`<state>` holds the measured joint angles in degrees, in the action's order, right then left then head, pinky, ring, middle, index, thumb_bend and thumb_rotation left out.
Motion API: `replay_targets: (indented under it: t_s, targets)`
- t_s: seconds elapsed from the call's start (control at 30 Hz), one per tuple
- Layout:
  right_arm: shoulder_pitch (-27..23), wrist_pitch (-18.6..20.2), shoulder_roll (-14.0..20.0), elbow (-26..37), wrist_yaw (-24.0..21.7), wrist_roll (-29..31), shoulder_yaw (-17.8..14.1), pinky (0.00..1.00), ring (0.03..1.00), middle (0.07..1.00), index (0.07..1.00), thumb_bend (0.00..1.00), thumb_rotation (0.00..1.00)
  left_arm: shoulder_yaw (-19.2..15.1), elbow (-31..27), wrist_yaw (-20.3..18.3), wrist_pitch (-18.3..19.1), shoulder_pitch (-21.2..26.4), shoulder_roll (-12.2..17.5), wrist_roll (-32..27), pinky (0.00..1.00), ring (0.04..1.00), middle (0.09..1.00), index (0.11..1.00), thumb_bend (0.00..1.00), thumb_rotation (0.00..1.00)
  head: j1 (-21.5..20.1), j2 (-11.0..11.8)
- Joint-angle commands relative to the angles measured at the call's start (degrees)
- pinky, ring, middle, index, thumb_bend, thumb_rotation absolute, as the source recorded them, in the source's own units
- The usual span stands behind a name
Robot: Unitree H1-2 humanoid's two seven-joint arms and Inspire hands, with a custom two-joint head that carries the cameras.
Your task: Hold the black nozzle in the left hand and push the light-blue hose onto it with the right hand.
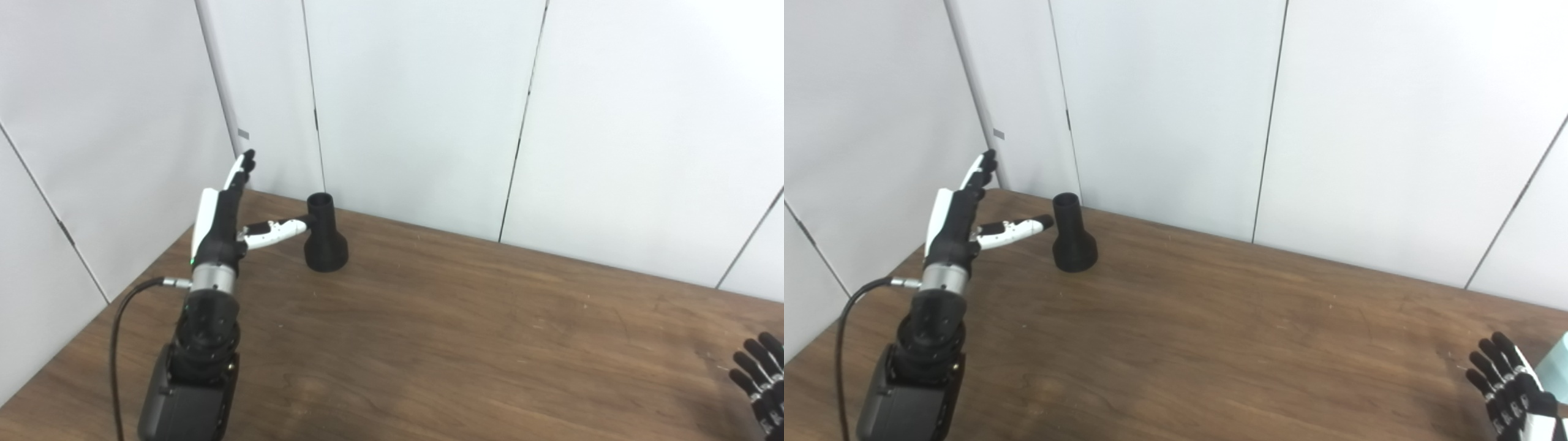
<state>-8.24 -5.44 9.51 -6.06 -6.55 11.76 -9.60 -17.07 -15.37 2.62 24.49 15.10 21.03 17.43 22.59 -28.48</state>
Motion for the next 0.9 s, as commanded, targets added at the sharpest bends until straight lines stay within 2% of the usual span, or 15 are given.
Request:
replay_targets:
  t_s: [0.0, 0.1, 0.3, 0.43, 0.7, 0.87]
  targets:
    - [0.85, -0.20, -0.44, -0.68, 0.31, 0.07, 0.13, 0.87, 0.889, 0.895, 0.900, 0.66, 1.00, 1.62, 0.49, -1.13, 0.60, 2.62, 3.64, 1.87, 0.98, 0.995, 0.965, 0.947, 0.81, 0.19, 0.00, -0.08]
    - [0.82, -0.02, -0.37, -0.65, 0.23, 0.03, 0.12, 0.87, 0.887, 0.893, 0.900, 0.66, 1.00, 4.15, 2.66, -1.30, 1.13, 3.18, 5.37, 4.15, 0.99, 1.000, 0.975, 0.946, 0.85, 0.23, -0.08, -0.23]
    - [1.06, 0.18, -0.23, -0.04, 0.05, 0.05, 0.15, 0.86, 0.880, 0.892, 0.899, 0.65, 1.00, 8.51, 7.93, 0.72, -1.12, 3.78, 7.38, 9.23, 1.00, 1.000, 0.971, 0.933, 0.91, 0.27, -0.10, -0.45]
    - [1.05, 0.41, 0.01, 0.16, 0.04, -0.06, 0.15, 0.86, 0.874, 0.885, 0.899, 0.65, 1.00, 11.36, 11.31, -1.41, -0.34, 4.75, 8.65, 10.34, 1.00, 1.000, 0.992, 0.953, 0.96, 0.32, -0.22, -0.76]
    - [1.01, 0.66, 0.25, 0.33, -0.02, -0.19, 0.17, 0.85, 0.860, 0.873, 0.899, 0.64, 1.00, 13.51, 15.45, -3.20, 1.96, 6.37, 9.06, 11.09, 1.00, 1.000, 1.000, 0.975, 1.00, 0.38, 0.00, -1.08]
    - [0.29, 1.04, 0.24, 0.01, 0.25, -0.78, 0.41, 0.84, 0.857, 0.867, 0.899, 0.64, 1.00, 13.99, 19.75, -3.55, 2.40, 8.30, 8.09, 12.92, 1.00, 1.000, 1.000, 0.976, 1.00, 0.41, 0.07, -1.08]
